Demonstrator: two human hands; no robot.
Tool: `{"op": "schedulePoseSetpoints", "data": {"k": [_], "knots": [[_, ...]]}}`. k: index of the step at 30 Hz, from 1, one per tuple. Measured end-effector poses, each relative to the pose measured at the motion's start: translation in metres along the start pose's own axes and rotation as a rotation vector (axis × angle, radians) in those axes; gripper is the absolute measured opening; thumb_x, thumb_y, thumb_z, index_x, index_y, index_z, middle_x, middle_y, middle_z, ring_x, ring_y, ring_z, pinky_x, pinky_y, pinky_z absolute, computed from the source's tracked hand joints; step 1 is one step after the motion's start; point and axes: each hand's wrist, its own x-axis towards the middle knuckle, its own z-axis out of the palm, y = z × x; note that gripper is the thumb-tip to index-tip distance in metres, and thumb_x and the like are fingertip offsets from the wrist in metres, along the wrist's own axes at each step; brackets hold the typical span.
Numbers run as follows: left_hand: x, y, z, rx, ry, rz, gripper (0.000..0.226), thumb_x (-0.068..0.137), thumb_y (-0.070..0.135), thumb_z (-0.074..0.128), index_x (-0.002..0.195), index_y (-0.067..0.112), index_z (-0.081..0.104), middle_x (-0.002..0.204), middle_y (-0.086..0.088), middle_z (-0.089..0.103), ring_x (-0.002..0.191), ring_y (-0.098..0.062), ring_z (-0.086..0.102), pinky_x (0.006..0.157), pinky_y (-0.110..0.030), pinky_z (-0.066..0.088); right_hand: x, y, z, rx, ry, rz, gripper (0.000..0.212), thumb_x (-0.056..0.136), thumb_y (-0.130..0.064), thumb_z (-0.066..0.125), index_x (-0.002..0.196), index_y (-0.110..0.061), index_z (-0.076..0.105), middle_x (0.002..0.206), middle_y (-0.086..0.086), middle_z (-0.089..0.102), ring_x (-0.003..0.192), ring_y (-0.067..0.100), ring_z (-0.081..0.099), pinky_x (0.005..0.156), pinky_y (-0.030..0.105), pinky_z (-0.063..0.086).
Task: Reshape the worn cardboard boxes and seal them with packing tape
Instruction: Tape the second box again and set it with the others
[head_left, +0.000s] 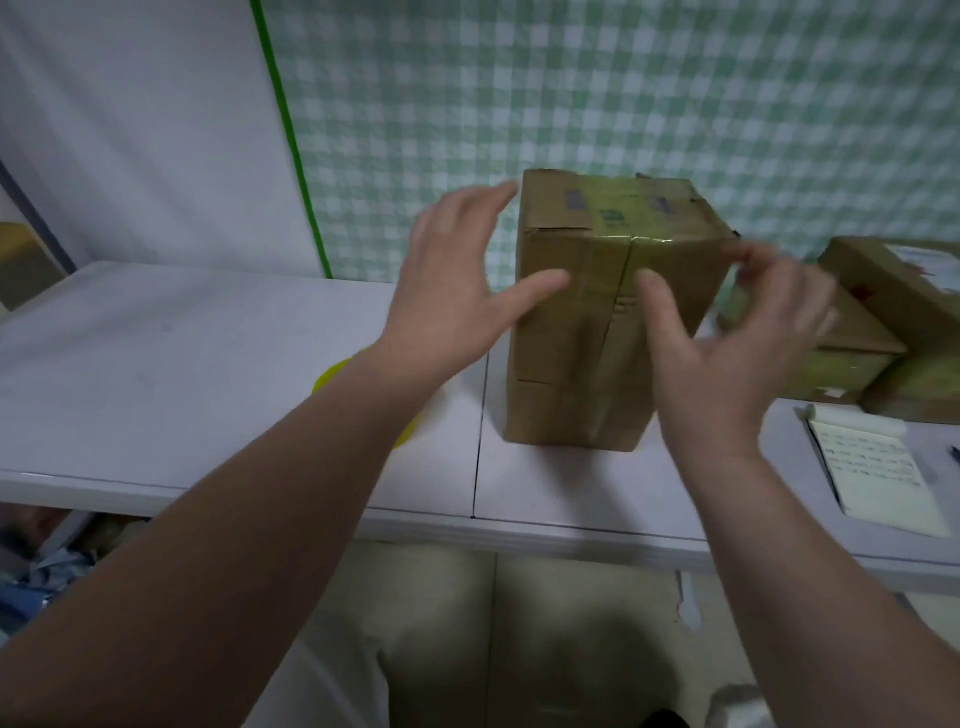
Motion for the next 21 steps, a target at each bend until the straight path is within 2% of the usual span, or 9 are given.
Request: {"op": "schedulePoseSetpoints", "data": {"k": [2, 4, 5, 7, 9, 13, 14, 18, 21], "knots": [[0.023, 0.020, 0.008, 0.105, -0.049, 0.108, 0.080, 0.077, 0.067, 0.056, 0.143, 0.025, 0.039, 0.147, -0.003, 0.040, 0.138, -0.024, 0.028, 0.114, -0.038, 0.022, 0.026, 0.005, 0.001, -0.107, -0.101, -0.049, 0.066, 0.075, -0.059, 0.067, 0.127, -0.020, 0.055, 0.125, 0.004, 0.043, 0.115, 0.018, 0.037, 0.098, 0.029, 0.031], [0.039, 0.030, 0.019, 0.180, -0.123, 0.140, 0.077, 0.077, 0.072, 0.051, 0.140, 0.027, 0.044, 0.144, -0.001, 0.045, 0.140, -0.025, 0.028, 0.116, -0.042, 0.021, 0.048, 0.014, 0.007, -0.161, -0.257, -0.082, 0.068, 0.078, -0.065, 0.059, 0.134, -0.026, 0.052, 0.139, 0.006, 0.042, 0.128, 0.024, 0.035, 0.103, 0.029, 0.028], [0.044, 0.031, 0.025, 0.186, -0.147, 0.159, 0.074, 0.076, 0.075, 0.047, 0.134, 0.028, 0.052, 0.136, 0.001, 0.054, 0.135, -0.024, 0.036, 0.113, -0.043, 0.026, 0.055, 0.019, 0.010, -0.160, -0.317, -0.110, 0.066, 0.079, -0.066, 0.056, 0.131, -0.025, 0.057, 0.138, 0.005, 0.047, 0.128, 0.025, 0.039, 0.102, 0.027, 0.027], [0.049, 0.029, 0.034, 0.177, -0.137, 0.187, 0.067, 0.073, 0.078, 0.041, 0.111, 0.029, 0.065, 0.107, 0.008, 0.065, 0.111, -0.018, 0.053, 0.095, -0.041, 0.043, 0.063, 0.028, 0.014, -0.123, -0.367, -0.162, 0.062, 0.080, -0.066, 0.054, 0.119, -0.018, 0.065, 0.125, 0.003, 0.060, 0.117, 0.024, 0.052, 0.095, 0.026, 0.032], [0.050, 0.026, 0.038, 0.174, -0.101, 0.194, 0.062, 0.071, 0.076, 0.044, 0.102, 0.027, 0.066, 0.098, 0.010, 0.063, 0.100, -0.015, 0.055, 0.082, -0.039, 0.048, 0.062, 0.031, 0.016, -0.092, -0.347, -0.167, 0.061, 0.078, -0.063, 0.058, 0.115, -0.015, 0.066, 0.119, 0.002, 0.064, 0.112, 0.023, 0.056, 0.092, 0.024, 0.033], [0.045, 0.027, 0.038, 0.297, -0.114, 0.213, 0.067, 0.070, 0.067, 0.064, 0.124, 0.026, 0.057, 0.124, 0.005, 0.058, 0.119, -0.019, 0.046, 0.088, -0.038, 0.047, 0.053, 0.029, 0.019, -0.140, -0.342, -0.162, 0.068, 0.071, -0.056, 0.073, 0.122, -0.012, 0.060, 0.132, 0.006, 0.056, 0.123, 0.025, 0.050, 0.101, 0.027, 0.032], [0.043, 0.028, 0.037, 0.327, -0.109, 0.218, 0.072, 0.070, 0.064, 0.067, 0.129, 0.025, 0.053, 0.128, 0.004, 0.054, 0.123, -0.020, 0.042, 0.084, -0.035, 0.045, 0.051, 0.028, 0.019, -0.156, -0.351, -0.157, 0.071, 0.070, -0.053, 0.076, 0.124, -0.012, 0.058, 0.136, 0.007, 0.054, 0.125, 0.026, 0.048, 0.102, 0.029, 0.032], [0.032, 0.029, 0.036, 0.459, -0.067, 0.259, 0.082, 0.062, 0.060, 0.076, 0.127, 0.016, 0.053, 0.125, -0.002, 0.056, 0.119, -0.027, 0.044, 0.067, -0.033, 0.041, 0.046, 0.026, 0.018, -0.209, -0.388, -0.163, 0.083, 0.064, -0.047, 0.082, 0.130, -0.009, 0.050, 0.145, 0.008, 0.044, 0.130, 0.028, 0.042, 0.101, 0.033, 0.035], [0.031, 0.033, 0.034, 0.486, -0.113, 0.234, 0.086, 0.063, 0.058, 0.076, 0.132, 0.016, 0.047, 0.133, -0.002, 0.050, 0.124, -0.026, 0.039, 0.076, -0.036, 0.047, 0.046, 0.024, 0.016, -0.231, -0.434, -0.151, 0.088, 0.063, -0.046, 0.083, 0.133, -0.011, 0.045, 0.150, 0.005, 0.038, 0.133, 0.025, 0.039, 0.102, 0.035, 0.035]]}}
